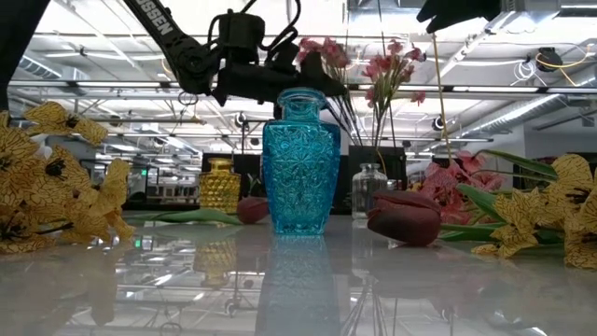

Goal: Sort flowers into vase by color
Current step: Put the top pink flower into the transparent vase, then put the pink flower into the transparent vase

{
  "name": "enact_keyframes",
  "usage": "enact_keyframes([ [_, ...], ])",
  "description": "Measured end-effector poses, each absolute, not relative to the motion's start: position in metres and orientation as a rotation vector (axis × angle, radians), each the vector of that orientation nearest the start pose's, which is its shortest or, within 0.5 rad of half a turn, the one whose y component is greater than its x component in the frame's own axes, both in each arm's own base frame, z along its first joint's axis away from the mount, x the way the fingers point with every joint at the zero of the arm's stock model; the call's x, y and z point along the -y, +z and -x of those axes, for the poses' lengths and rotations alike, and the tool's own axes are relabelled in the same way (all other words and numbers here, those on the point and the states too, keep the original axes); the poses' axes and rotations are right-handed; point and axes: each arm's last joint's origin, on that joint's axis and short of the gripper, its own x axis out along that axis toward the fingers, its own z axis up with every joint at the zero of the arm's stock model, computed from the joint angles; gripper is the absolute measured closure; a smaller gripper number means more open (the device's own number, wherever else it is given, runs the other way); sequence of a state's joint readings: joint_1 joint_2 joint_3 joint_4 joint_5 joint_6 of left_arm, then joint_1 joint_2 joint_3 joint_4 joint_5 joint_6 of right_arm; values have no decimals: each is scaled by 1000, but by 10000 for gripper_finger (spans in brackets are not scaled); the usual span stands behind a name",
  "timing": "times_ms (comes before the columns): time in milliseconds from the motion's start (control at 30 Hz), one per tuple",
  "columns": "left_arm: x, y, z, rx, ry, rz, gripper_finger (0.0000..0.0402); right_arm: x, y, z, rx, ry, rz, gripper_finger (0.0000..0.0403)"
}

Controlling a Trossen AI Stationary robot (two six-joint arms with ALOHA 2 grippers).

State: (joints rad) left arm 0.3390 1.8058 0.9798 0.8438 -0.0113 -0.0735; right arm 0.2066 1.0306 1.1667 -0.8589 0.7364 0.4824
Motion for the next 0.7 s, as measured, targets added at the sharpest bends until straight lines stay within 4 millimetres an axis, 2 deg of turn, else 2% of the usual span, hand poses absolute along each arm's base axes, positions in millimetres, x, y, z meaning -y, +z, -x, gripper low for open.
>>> enact_keyframes([
  [167,-131,225,-360,-56,355,79,61,-19,363,-185,-514,-645,-123,193],
  [367,-131,237,-348,-133,367,67,61,-19,363,-185,-512,-646,-129,193],
  [700,-121,254,-311,-444,448,2,61,-22,358,-186,-543,-651,-161,193],
])
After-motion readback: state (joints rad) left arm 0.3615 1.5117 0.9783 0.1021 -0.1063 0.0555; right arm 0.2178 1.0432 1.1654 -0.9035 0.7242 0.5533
